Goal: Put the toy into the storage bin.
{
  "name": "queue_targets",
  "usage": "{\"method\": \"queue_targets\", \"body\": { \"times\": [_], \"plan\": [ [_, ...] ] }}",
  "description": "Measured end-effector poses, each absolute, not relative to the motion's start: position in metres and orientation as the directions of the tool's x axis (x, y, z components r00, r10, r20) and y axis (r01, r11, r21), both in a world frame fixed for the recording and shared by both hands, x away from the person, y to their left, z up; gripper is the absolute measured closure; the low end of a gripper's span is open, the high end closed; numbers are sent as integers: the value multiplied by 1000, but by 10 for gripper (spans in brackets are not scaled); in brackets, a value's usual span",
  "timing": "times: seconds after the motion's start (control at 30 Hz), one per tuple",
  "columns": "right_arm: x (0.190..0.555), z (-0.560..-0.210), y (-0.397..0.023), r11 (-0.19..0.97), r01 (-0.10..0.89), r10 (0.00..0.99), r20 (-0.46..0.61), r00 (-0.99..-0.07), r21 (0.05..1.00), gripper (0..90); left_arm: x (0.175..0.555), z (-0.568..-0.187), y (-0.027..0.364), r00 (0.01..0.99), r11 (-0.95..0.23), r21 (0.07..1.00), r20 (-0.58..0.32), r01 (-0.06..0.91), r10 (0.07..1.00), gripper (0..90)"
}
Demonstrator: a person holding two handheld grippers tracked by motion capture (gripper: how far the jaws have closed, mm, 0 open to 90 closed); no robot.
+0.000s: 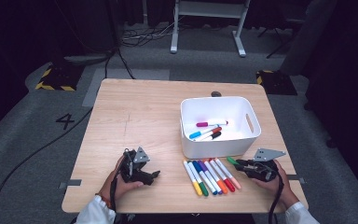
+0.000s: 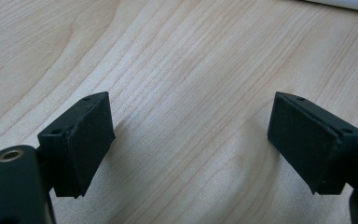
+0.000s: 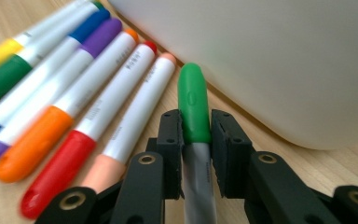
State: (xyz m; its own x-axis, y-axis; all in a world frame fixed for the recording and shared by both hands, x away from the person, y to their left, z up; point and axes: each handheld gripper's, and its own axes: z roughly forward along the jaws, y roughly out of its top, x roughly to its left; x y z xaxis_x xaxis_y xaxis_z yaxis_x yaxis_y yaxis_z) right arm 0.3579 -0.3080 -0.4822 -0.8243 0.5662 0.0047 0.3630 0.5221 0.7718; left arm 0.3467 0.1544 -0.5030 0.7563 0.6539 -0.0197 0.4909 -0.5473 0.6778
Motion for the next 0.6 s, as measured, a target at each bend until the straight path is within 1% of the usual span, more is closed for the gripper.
{"method": "queue_targets", "body": {
  "times": [0.17,0.3,0.6],
  "plan": [
    [351,-467,-321,461,343,570,23,-822,819,747,347,-503,154,756,-547,678,-20,491,654,145],
    [342,-451,-328,429,312,572,12,-820,848,747,347,-503,154,756,-547,678,-20,491,654,145],
    [330,-409,-337,399,213,556,-51,-830,892,746,347,-503,154,756,-547,678,-20,491,654,145]
  ]
}}
